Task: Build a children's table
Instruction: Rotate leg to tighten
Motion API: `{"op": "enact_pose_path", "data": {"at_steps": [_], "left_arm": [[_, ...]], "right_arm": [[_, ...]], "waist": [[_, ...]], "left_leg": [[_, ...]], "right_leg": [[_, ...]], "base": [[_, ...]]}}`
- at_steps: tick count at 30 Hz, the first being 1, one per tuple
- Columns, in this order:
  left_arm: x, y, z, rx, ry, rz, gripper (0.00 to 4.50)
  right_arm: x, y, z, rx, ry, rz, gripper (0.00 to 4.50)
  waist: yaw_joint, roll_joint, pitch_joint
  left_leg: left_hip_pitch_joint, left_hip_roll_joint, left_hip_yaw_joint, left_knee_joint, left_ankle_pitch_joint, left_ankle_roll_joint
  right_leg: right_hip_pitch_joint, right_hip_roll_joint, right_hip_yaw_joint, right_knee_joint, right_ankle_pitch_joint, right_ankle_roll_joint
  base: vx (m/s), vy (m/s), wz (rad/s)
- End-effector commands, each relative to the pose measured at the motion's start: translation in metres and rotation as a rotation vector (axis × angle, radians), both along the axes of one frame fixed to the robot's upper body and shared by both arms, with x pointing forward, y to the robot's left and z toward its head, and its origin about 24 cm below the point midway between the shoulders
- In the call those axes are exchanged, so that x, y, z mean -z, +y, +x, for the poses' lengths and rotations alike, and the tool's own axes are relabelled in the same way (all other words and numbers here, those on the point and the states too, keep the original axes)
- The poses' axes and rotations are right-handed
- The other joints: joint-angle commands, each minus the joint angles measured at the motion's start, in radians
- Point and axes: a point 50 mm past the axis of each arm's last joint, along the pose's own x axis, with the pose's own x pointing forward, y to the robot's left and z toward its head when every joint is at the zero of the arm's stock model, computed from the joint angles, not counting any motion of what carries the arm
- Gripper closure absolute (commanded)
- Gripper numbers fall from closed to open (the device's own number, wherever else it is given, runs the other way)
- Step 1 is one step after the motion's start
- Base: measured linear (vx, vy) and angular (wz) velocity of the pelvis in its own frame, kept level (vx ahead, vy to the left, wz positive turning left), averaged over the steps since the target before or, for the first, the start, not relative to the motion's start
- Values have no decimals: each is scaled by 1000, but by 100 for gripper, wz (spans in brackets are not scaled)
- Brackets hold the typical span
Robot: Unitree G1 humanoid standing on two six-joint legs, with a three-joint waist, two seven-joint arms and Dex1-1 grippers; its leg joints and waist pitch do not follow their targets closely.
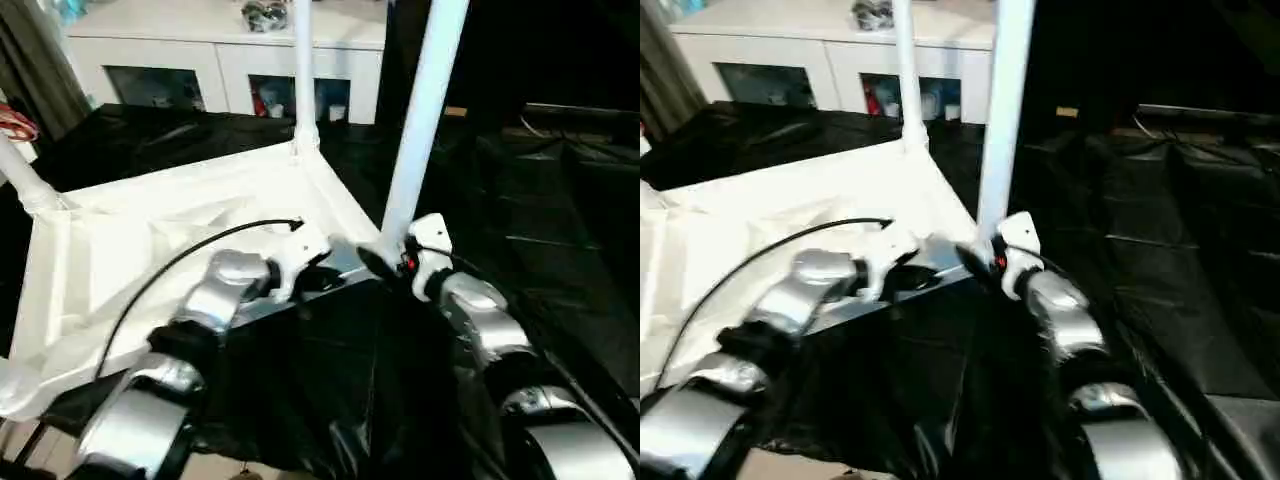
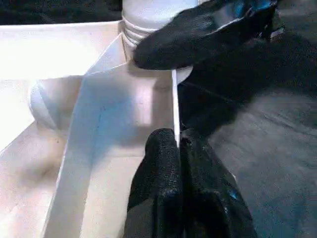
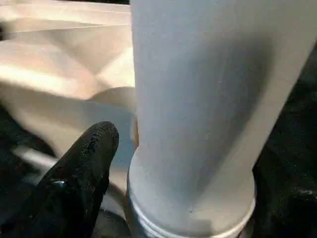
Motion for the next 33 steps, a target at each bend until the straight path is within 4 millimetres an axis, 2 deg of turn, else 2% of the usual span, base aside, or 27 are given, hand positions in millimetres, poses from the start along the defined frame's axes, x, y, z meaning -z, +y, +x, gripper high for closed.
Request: {"op": "enact_pose_path", "data": {"at_steps": [1,2,3,4,5,7,11,13,14,22,25,28,29,30,31,32,33], "left_arm": [[-15,-17,-6,150,-43,-81,450],[-15,-14,-7,165,-33,-78,450],[-16,-11,-8,175,-27,-77,450],[-16,-10,-8,180,-24,-76,450],[-16,-4,-10,193,-17,-70,450],[-16,-1,-11,201,-12,-64,450],[-15,8,-14,219,5,-52,450],[-16,10,-15,228,14,-51,450],[-16,11,-16,233,19,-52,450],[-15,16,-21,252,49,-57,450],[-13,15,-22,232,41,-56,450],[-11,11,-15,152,9,-42,450],[-10,10,-13,125,2,-39,450],[-9,8,-9,90,-5,-31,450],[-8,8,-7,62,-9,-23,450],[-7,5,-2,14,-24,-14,450],[-7,3,1,-17,-34,-8,450]], "right_arm": [[7,24,-16,-239,39,-6,67],[7,21,-18,-279,42,-10,67],[7,19,-20,-305,45,-11,67],[7,18,-22,-326,48,-13,67],[7,14,-28,-395,58,-22,67],[7,12,-31,-432,66,-30,67],[10,4,-43,-549,112,-62,67],[10,4,-46,-576,125,-62,82],[10,4,-47,-590,136,-54,82],[9,9,-51,-624,158,-24,147],[10,12,-50,-598,170,-9,174],[14,15,-42,-461,172,-8,178],[16,16,-39,-416,167,-17,179],[18,17,-35,-350,166,-28,180],[20,17,-31,-297,166,-38,180],[23,19,-26,-208,157,-49,180],[24,19,-22,-152,151,-56,181]], "waist": [[6,-4,-60],[10,-13,-60],[14,-8,-60],[14,-8,-59],[18,-11,-58],[18,-9,-59],[22,-15,-56],[23,-19,-56],[25,-17,-56],[27,-19,-57],[29,-19,-58],[29,-17,-55],[25,-17,-51],[24,-15,-49],[19,-15,-46],[15,-17,-45],[12,-17,-47]], "left_leg": [[-7,20,3,-50,-142,111],[-5,20,4,-50,-145,116],[-3,23,4,-49,-143,122],[-5,24,4,-50,-146,122],[-3,23,4,-50,-153,120],[-3,24,4,-51,-156,120],[-3,24,3,-52,-161,113],[-4,23,4,-52,-163,112],[-3,24,3,-53,-161,110],[-3,23,3,-51,-136,107],[-2,24,3,-51,-135,105],[-1,23,3,-53,-150,94],[-2,22,3,-57,-175,76],[1,20,0,-62,-209,54],[4,20,1,-64,-227,44],[8,17,-1,-66,-252,23],[8,16,-4,-69,-252,12]], "right_leg": [[59,-49,35,-62,-32,-269],[61,-49,34,-62,-41,-274],[57,-51,36,-60,-38,-279],[58,-51,36,-60,-40,-279],[58,-49,35,-61,-49,-277],[57,-50,36,-59,-46,-278],[58,-51,37,-63,-78,-265],[57,-53,37,-64,-95,-260],[58,-52,37,-64,-105,-256],[56,-52,37,-59,-78,-264],[56,-52,37,-59,-79,-260],[53,-53,38,-64,-113,-253],[51,-53,38,-70,-162,-241],[53,-56,37,-77,-239,-220],[48,-56,39,-83,-275,-212],[48,-58,40,-89,-337,-191],[50,-59,40,-91,-358,-177]], "base": [[0,0,0],[0,0,0],[0,0,0],[0,0,0],[0,0,0],[0,0,0],[0,0,0],[0,0,0],[0,0,0],[0,0,0],[0,0,0],[0,0,0],[0,0,0],[0,0,0],[0,0,0],[0,0,0],[0,0,0]]}}
